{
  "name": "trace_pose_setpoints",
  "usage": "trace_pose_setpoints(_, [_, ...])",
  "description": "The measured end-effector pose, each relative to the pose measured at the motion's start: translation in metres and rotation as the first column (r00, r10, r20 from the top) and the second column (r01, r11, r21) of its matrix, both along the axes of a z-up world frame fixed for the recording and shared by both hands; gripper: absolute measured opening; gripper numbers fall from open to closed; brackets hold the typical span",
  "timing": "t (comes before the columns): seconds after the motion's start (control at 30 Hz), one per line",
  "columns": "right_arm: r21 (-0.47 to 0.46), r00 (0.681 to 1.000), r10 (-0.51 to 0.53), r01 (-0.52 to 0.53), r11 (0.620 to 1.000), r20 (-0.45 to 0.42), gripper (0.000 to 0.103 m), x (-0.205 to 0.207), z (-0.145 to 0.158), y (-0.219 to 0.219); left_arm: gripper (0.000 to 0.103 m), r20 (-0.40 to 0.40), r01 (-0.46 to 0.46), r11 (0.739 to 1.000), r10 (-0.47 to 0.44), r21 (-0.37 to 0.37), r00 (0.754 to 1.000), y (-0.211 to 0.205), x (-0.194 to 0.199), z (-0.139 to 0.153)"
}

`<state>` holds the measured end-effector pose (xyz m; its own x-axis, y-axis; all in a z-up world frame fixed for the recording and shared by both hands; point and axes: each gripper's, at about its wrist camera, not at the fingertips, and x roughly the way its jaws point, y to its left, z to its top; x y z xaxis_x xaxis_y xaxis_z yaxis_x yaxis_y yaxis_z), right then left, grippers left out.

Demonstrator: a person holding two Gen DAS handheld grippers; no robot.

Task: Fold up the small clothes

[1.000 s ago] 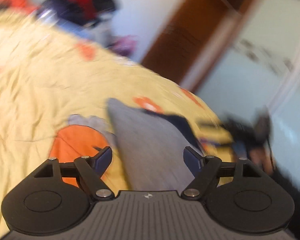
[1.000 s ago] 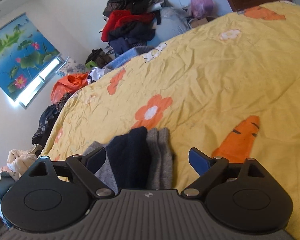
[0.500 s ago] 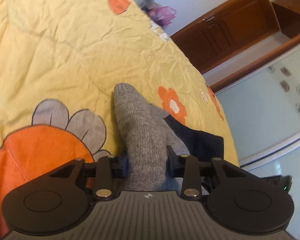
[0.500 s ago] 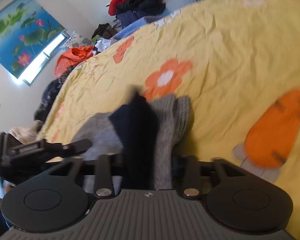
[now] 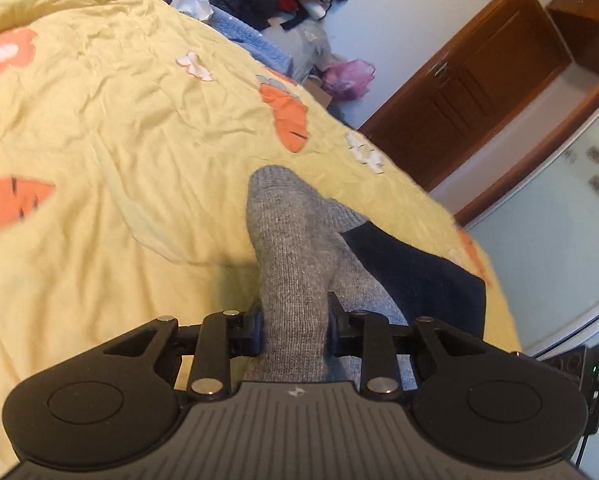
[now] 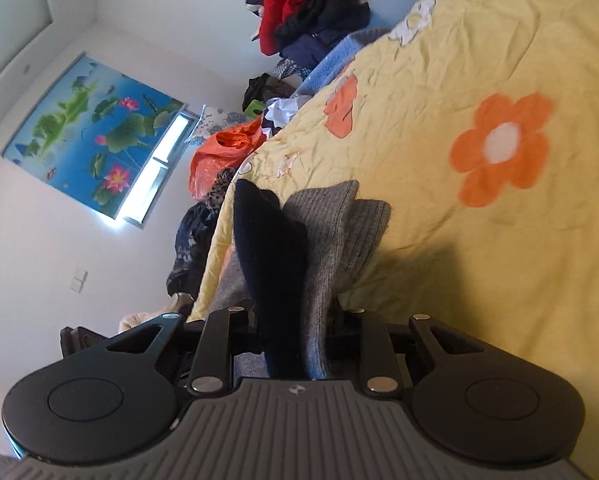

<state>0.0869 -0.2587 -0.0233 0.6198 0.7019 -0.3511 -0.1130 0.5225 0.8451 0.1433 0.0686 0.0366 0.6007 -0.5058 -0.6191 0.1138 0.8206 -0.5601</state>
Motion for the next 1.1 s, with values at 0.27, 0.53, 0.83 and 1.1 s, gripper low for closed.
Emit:
trace_pose_setpoints(0.27, [-0.173, 0.999, -0.005, -0.004, 0.985, -0.052, 0.077, -0.018, -0.017, 0.004, 0.097, 0.01, -0.132, 0.977, 0.136, -0.164, 0.991, 0.058, -0.063, -0.015])
trace_pose_setpoints(0.53, [-0.362, 0.982, 0.187, -0.186, 0.913, -0.033, 0.08, -0.096, -0.009, 0.01, 0.095, -0.068, 0.061, 0.974, -0.077, -0.219, 0.995, 0.039, -0.132, -0.051])
trace_pose_setpoints(0.83, [-0.19, 0.979, 0.154, -0.179, 0.966, -0.137, 0.026, -0.096, -0.032, 0.004, 0.017, -0.132, 0.065, 0.97, -0.097, -0.233, 0.986, 0.034, -0.134, -0.072])
trace_pose_setpoints(1.1, [-0.193, 0.974, 0.207, -0.223, 0.956, -0.096, 0.024, -0.121, -0.018, 0.011, 0.015, -0.052, 0.128, 0.987, -0.134, -0.1, 0.99, 0.04, -0.146, -0.037])
